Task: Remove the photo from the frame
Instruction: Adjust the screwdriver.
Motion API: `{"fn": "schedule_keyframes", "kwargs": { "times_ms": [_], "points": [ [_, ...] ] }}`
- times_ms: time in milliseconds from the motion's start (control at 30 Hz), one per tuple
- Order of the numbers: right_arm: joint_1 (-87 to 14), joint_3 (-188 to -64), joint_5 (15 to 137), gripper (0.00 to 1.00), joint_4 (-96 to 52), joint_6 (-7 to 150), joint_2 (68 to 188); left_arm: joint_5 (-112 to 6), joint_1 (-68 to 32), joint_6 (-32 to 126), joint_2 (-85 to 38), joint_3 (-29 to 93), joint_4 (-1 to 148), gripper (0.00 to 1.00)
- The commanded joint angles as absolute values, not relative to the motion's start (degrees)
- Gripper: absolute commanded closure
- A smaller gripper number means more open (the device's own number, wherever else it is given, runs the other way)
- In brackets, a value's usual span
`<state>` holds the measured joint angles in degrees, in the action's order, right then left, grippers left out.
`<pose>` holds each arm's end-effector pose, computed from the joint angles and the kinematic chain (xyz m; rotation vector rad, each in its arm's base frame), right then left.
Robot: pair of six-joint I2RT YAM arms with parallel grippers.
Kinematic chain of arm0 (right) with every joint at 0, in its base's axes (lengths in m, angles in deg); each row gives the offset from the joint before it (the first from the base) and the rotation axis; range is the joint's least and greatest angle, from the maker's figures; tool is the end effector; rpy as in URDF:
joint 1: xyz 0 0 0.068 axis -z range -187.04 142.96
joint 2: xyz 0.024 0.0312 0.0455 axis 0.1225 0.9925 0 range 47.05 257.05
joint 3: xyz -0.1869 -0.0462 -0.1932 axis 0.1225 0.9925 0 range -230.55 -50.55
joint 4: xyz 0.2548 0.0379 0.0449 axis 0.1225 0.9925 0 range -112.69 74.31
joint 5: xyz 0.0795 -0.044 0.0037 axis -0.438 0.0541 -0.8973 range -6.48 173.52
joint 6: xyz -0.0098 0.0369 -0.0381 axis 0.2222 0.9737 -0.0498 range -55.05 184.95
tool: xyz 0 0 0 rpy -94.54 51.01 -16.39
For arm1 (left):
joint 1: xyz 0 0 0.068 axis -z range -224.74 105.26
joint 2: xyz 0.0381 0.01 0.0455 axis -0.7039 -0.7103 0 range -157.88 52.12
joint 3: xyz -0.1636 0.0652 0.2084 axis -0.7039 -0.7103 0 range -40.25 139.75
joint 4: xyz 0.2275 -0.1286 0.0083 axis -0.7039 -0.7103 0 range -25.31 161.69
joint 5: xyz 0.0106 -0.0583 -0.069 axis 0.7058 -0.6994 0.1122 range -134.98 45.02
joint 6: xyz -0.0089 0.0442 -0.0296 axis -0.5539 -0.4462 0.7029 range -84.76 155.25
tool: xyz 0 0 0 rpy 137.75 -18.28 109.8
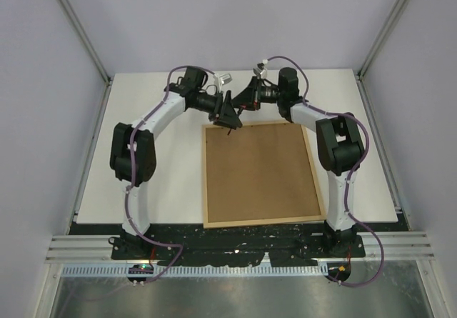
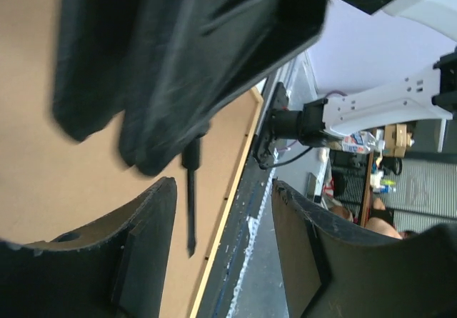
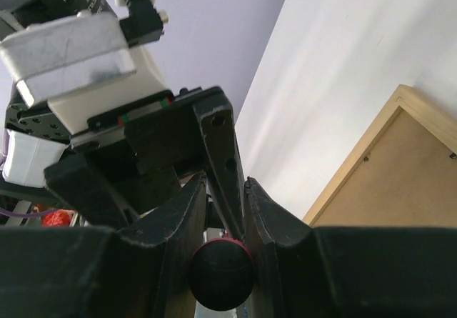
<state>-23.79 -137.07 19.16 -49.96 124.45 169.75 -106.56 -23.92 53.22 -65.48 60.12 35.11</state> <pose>0.4543 0.1704 0.2256 -0.2482 2.0458 1.8565 0.4074 -0.1885 0.2588 0.5328 2.4154 -1.6281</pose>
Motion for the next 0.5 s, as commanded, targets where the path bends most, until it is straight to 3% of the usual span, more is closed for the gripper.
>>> {"fn": "schedule_keyframes", "kwargs": {
  "times_ms": [0,100,267,367,400,467],
  "points": [
    [-23.5,-135.9,18.0,0.92,-60.5,131.2,166.3,-111.9,-22.2,55.5,-66.0,60.6,39.4,0.43],
    [-23.1,-135.5,18.1,0.92,-63.0,133.1,166.1,-112.4,-22.1,56.2,-66.5,59.9,39.7,0.57],
    [-22.2,-136.9,15.9,0.9,-60.0,130.2,165.4,-112.0,-22.2,54.1,-66.1,59.1,37.2,0.99],
    [-21.5,-139.7,11.4,0.77,-47.0,119.4,163.4,-110.0,-22.2,48.3,-65.8,61.1,30.1,1.0],
    [-21.3,-140.6,10.2,0.64,-39.2,116.6,163.0,-109.3,-22.2,46.4,-65.9,61.9,28.0,1.0],
    [-21.3,-143.7,5.7,0.51,-24.6,105.2,162.5,-108.3,-22.2,42.4,-66.0,64.1,22.9,1.0]
  ]
}}
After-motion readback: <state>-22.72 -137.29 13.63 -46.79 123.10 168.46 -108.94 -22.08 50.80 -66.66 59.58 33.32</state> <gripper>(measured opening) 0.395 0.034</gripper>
